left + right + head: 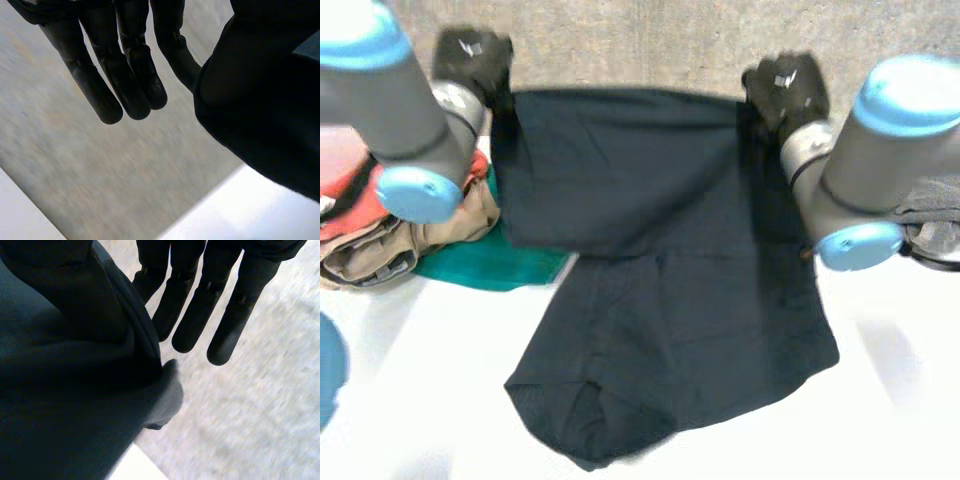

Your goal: Fold the laundry.

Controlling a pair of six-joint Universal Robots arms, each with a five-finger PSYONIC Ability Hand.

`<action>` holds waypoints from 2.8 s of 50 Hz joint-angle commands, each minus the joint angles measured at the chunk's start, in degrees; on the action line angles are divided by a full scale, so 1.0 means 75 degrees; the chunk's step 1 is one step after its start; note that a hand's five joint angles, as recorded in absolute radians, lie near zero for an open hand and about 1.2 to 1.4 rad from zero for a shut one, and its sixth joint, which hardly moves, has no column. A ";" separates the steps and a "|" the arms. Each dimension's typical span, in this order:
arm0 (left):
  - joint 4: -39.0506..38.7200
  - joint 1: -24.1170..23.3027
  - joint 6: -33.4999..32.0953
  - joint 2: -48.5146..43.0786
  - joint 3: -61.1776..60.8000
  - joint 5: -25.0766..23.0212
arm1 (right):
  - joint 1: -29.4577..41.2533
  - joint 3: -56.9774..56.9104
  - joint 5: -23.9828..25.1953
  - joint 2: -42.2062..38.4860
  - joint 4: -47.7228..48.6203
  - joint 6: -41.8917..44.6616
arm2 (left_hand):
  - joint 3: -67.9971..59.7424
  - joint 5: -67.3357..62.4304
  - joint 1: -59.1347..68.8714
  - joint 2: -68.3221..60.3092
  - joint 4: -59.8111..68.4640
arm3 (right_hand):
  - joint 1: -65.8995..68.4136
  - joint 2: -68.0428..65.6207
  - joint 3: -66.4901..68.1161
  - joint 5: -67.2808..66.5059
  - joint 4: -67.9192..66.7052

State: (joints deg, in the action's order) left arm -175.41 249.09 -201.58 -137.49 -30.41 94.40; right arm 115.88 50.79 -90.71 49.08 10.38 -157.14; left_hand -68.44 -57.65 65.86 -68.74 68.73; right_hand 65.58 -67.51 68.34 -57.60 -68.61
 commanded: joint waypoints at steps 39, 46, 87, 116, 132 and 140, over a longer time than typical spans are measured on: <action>0.0712 -0.2813 0.0709 0.4011 -0.7417 -0.0411 | -0.2091 0.4640 0.2543 0.2326 -0.3752 0.0759 | 0.5728 0.5623 -0.5384 0.5769 -0.5767 | -0.5551 0.5809 -0.5918 0.5820 0.5955; 0.0946 -0.3552 0.1412 0.4058 -0.7980 -0.0974 | -0.2536 0.5836 0.3247 0.2643 -0.3097 0.1685 | 0.2650 0.2545 -0.2306 0.2691 -0.2689 | -0.4518 0.4776 -0.4886 0.4788 0.4922; -0.0249 -0.2509 -0.0240 0.3156 -0.8812 0.0960 | -0.2232 0.7865 0.3142 0.2269 0.1311 0.2553 | 0.7338 0.7233 -0.6994 0.7378 -0.7377 | -0.3090 0.3347 -0.3457 0.3359 0.3494; 0.0711 -0.3494 -0.0216 0.4562 -0.9164 0.1077 | -0.1951 0.7514 0.2697 0.3628 -0.0294 0.0785 | 0.5679 0.5574 -0.5335 0.5720 -0.5718 | 0.1923 -0.1665 0.1555 -0.1653 -0.1518; -0.0132 -0.3365 -0.0696 0.3403 -0.9047 0.1170 | -0.1927 0.7338 0.2521 0.3757 -0.0623 0.0057 | 0.6172 0.6067 -0.5828 0.6212 -0.6210 | 0.1923 -0.1665 0.1555 -0.1653 -0.1518; -0.1022 -0.3166 -0.1247 0.2957 -0.8824 0.1943 | -0.1998 0.7385 0.2497 0.4014 -0.0646 -0.0013 | 0.2654 0.2548 -0.2309 0.2694 -0.2692 | 0.1923 -0.1665 0.1555 -0.1653 -0.1518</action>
State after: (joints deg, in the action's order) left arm -178.50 224.50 -208.28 -113.53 -97.57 105.18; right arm 101.36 105.86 -72.01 77.73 5.66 -157.09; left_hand -31.92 -22.15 33.60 -32.45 32.11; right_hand 62.67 -67.44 67.88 -58.30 -68.34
